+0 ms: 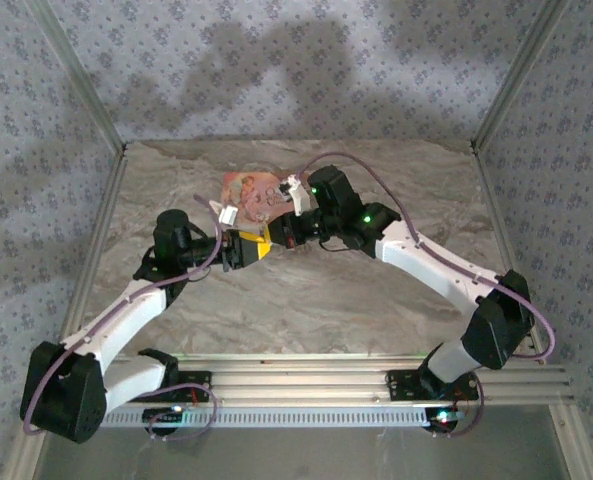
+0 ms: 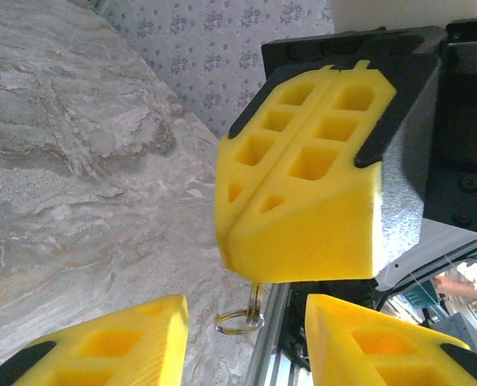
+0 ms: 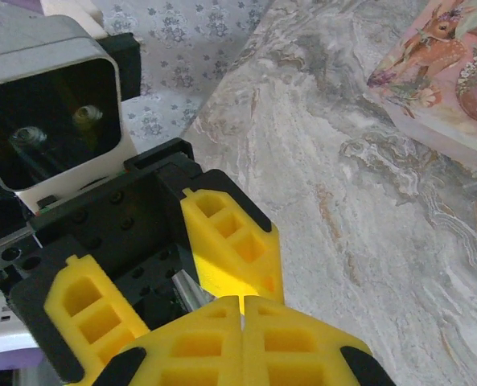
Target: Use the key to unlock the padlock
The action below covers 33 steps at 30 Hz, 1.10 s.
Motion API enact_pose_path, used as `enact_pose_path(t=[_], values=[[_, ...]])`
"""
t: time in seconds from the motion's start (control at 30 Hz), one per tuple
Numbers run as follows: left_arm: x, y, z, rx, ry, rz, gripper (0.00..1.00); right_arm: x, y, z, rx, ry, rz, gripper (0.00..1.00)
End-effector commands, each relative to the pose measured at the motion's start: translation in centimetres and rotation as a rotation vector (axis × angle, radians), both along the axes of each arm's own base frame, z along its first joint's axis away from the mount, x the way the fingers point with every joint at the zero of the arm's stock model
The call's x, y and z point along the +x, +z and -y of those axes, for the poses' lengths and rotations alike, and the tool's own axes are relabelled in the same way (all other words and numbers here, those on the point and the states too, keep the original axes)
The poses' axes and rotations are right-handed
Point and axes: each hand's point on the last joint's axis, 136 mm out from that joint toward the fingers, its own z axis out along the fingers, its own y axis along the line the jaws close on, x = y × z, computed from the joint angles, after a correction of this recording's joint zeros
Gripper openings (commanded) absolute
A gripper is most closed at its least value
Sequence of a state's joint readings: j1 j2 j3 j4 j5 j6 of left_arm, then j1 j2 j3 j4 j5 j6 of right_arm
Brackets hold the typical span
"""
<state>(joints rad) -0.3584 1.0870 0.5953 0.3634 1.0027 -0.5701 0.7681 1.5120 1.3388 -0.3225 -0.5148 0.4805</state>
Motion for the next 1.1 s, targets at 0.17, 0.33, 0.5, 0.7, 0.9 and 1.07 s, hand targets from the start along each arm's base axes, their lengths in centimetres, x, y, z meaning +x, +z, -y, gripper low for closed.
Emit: enact_pose_path(t=[0.17,0.33,0.5,0.7,0.9,1.07], values=[[-0.2,0.9,0.6,-0.02,-0.031,0.049,0.12,-0.4,1.5,-0.1,0.069,-0.001,-0.01,0.0],[0.7,-0.5,0.0,0.044,0.05,0.048,0.0,0.6,1.9,0.8,0.068,-0.099,-0.021,0.38],[0.9,-1.4,-0.8,0.188,0.148,0.156,0.0,1.8,1.9,3.6,0.083,-0.28,-0.09,0.55],[0.7,-2.1,-1.7,0.424,0.269,0.354,0.0,1.1,1.0,3.9,0.092,-0.378,-0.193,0.51],[0.4,-1.6,-1.5,0.456,0.307,0.444,0.0,0.0,0.1,1.8,0.085,-0.364,-0.239,0.42],[0.3,-1.6,-1.4,0.479,0.305,0.468,0.0,-0.3,-1.1,0.8,0.031,-0.365,-0.251,0.36]])
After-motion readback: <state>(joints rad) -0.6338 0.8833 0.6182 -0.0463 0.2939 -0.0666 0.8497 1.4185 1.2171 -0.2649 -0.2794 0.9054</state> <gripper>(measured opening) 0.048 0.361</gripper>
